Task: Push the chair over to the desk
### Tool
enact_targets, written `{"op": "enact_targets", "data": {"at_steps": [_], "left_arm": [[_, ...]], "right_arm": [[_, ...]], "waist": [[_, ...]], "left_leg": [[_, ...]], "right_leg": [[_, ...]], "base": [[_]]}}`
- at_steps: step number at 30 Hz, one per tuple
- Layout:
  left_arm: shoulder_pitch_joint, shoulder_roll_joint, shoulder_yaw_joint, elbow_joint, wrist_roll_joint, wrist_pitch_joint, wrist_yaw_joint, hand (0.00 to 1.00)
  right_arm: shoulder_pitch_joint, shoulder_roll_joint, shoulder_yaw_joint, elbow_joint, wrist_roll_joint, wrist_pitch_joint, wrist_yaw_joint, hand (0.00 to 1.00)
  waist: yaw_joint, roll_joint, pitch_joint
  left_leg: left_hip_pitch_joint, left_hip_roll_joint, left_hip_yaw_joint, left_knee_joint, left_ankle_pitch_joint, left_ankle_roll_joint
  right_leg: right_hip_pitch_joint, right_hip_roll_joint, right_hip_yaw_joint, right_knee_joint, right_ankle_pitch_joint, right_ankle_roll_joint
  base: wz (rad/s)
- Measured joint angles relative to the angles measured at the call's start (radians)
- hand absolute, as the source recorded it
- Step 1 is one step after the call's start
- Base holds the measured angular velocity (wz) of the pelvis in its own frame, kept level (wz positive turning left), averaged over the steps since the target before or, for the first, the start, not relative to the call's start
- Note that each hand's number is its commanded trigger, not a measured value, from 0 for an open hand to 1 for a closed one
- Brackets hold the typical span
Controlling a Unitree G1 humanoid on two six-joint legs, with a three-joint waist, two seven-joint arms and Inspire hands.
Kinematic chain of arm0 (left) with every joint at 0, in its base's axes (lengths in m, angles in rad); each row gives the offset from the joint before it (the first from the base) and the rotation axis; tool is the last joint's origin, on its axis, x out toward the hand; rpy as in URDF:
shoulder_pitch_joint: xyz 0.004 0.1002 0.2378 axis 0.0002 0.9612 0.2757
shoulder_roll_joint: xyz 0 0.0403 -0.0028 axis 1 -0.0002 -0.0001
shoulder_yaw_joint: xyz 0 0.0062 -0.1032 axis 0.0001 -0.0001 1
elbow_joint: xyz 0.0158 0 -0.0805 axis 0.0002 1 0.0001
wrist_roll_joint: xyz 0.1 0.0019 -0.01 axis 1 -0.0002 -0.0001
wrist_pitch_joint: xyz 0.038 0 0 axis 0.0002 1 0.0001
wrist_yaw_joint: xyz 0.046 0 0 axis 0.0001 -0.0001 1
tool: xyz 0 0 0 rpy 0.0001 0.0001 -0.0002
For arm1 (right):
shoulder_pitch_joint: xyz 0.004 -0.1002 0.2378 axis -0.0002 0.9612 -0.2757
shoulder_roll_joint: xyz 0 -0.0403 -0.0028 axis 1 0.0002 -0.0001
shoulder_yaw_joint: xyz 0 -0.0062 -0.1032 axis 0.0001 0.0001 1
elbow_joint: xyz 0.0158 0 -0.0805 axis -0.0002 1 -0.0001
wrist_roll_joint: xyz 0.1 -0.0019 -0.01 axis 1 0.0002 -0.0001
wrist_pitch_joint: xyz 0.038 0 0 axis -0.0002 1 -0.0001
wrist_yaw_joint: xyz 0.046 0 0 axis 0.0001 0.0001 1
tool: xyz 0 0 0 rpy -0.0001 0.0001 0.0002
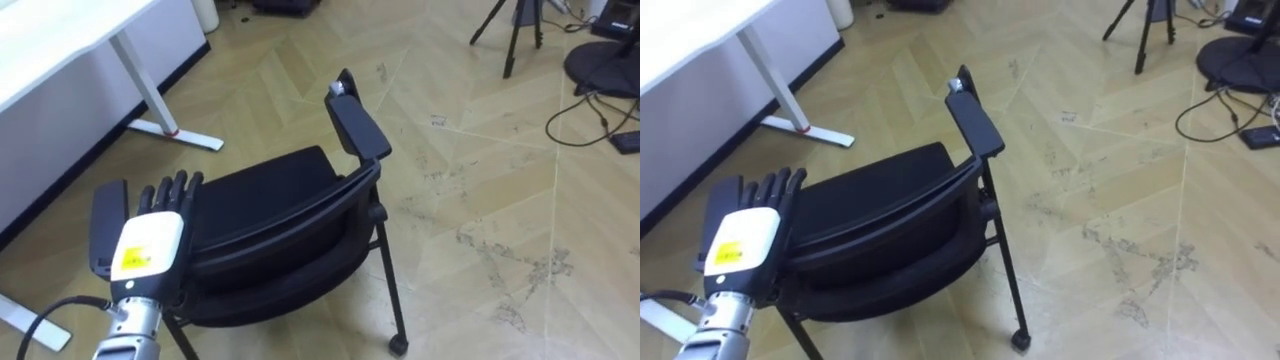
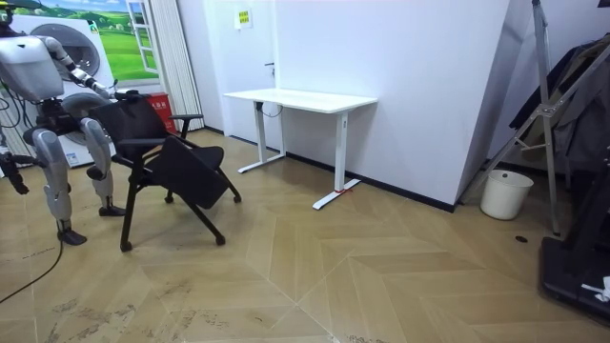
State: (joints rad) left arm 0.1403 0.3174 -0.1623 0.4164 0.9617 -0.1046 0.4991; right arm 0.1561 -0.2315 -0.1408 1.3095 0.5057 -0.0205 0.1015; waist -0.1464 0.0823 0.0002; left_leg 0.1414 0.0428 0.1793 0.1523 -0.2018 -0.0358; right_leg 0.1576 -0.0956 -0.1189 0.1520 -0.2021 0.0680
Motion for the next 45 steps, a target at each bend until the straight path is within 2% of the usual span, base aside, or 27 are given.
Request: {"op": "enact_targets", "data": {"at_steps": [2,3,4,12,14,21,26,29,45], "left_arm": [[0.000,0.000,0.000,0.007,-0.003,0.004,0.000,0.00],[-0.004,-0.001,0.000,0.014,-0.007,0.004,0.000,0.11],[-0.013,-0.001,0.000,0.023,-0.007,0.004,0.000,1.00],[-0.053,-0.003,-0.002,0.082,-0.008,0.004,0.002,1.00],[-0.060,0.010,-0.015,0.091,-0.007,0.004,0.001,1.00],[-0.065,0.030,-0.028,0.105,0.025,0.013,-0.001,1.00],[-0.065,0.029,-0.028,0.097,0.029,0.021,0.000,1.00],[-0.065,0.028,-0.031,0.094,0.034,0.025,0.012,1.00],[-0.065,0.029,-0.049,0.094,0.035,0.033,0.040,1.00]], "right_arm": [[-0.001,0.000,0.000,-0.004,0.001,0.000,-0.001,0.00],[-0.003,0.000,0.000,-0.004,0.001,0.000,-0.001,0.00],[-0.004,0.001,0.000,-0.004,0.001,0.000,0.000,0.00],[-0.024,0.001,0.000,0.006,0.005,0.001,0.012,0.00],[-0.022,0.001,0.000,0.009,0.005,0.001,0.011,0.00],[-0.021,0.001,-0.001,0.024,0.006,0.002,0.009,0.00],[-0.021,0.000,0.000,0.021,0.002,0.002,0.004,0.00],[-0.026,0.000,0.000,0.017,-0.001,0.002,0.004,0.00],[-0.056,0.002,0.003,0.017,0.004,-0.001,-0.002,0.00]], "waist": [[0.000,0.000,0.0000],[0.001,0.000,-0.0001],[0.002,0.000,-0.0001],[-0.013,-0.001,-0.0009],[-0.014,-0.003,-0.0021],[-0.020,-0.007,-0.0041],[-0.017,-0.008,-0.0051],[-0.016,-0.013,-0.0100],[-0.018,-0.011,-0.0095]], "left_leg": [[0.006,0.000,0.007,0.000,0.000,0.000],[0.006,0.000,0.010,0.000,0.000,0.000],[0.007,0.000,0.011,0.000,0.000,0.000],[0.011,0.000,0.011,0.003,0.001,0.001],[0.012,0.000,0.011,0.004,0.001,0.001],[0.015,0.000,0.016,0.008,0.001,0.001],[0.017,0.000,0.023,0.006,0.001,0.001],[0.010,0.000,0.023,0.006,0.001,0.001],[0.008,0.000,0.022,-0.004,0.001,0.001]], "right_leg": [[0.000,0.000,0.007,0.000,0.000,0.000],[0.000,0.000,0.011,0.000,0.000,0.001],[-0.001,0.000,0.012,0.000,0.000,0.001],[-0.001,0.000,0.016,0.001,0.001,0.002],[0.000,0.000,0.016,0.001,0.001,0.002],[-0.001,0.000,0.026,0.001,0.002,0.003],[-0.003,0.000,0.033,0.001,0.003,0.004],[-0.006,0.001,0.033,0.001,0.006,0.004],[-0.003,0.002,0.031,-0.003,0.009,0.004]], "base": [[-0.10],[-0.07],[-0.05],[0.00],[0.00],[-0.04],[-0.04],[0.00],[0.00]]}}
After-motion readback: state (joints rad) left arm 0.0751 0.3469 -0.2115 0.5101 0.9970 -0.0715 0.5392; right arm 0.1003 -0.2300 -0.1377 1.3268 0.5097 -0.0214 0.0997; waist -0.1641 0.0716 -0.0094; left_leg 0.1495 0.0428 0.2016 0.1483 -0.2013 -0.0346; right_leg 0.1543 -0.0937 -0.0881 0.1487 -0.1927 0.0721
